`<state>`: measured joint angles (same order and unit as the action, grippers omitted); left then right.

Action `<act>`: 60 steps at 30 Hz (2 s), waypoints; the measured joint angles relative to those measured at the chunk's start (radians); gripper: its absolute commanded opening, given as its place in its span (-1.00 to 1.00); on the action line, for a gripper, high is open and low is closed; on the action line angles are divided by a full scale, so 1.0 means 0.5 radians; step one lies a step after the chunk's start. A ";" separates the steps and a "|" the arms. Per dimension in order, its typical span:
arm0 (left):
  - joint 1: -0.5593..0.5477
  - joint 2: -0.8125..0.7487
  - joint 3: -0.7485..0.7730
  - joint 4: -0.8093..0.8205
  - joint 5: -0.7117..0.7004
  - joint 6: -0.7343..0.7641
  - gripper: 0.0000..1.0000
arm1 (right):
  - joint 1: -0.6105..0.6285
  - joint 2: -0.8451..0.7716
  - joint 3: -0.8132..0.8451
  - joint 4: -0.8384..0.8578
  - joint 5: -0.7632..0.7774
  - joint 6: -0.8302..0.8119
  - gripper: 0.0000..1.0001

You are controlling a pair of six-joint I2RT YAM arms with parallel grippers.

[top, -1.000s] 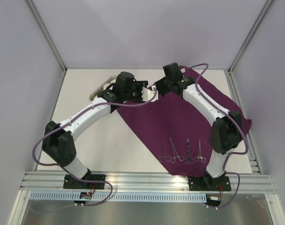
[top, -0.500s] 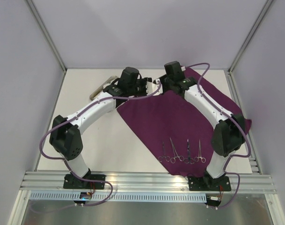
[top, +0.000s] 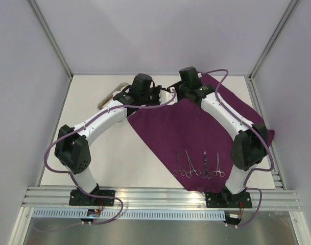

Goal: Prepare the surgical pack

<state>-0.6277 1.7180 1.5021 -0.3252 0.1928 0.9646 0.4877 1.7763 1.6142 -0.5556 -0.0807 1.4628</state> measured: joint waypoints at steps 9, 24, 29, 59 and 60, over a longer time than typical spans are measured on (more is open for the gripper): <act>0.000 0.002 0.000 0.002 -0.053 0.014 -1.00 | 0.000 0.000 -0.022 0.015 -0.023 0.044 -0.97; 0.325 0.342 0.526 -0.472 -0.251 -0.481 -1.00 | -0.262 -0.058 -0.133 0.043 -0.046 -0.208 -0.03; 0.700 0.401 0.605 -0.620 -0.198 -0.682 -1.00 | -0.370 -0.170 -0.237 0.075 0.025 -0.379 -0.05; 1.164 0.917 0.381 -0.110 0.123 -1.250 -1.00 | -0.394 -0.270 -0.288 -0.013 0.303 -0.883 -0.11; 1.164 0.932 0.409 -0.124 0.108 -1.260 -1.00 | -0.396 -0.270 -0.288 -0.018 0.304 -0.887 -0.11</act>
<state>-0.0456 2.1841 1.7065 -0.3870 0.2466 0.3347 0.2897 1.6413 1.4704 -0.5648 0.0715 1.0195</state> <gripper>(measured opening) 0.019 0.443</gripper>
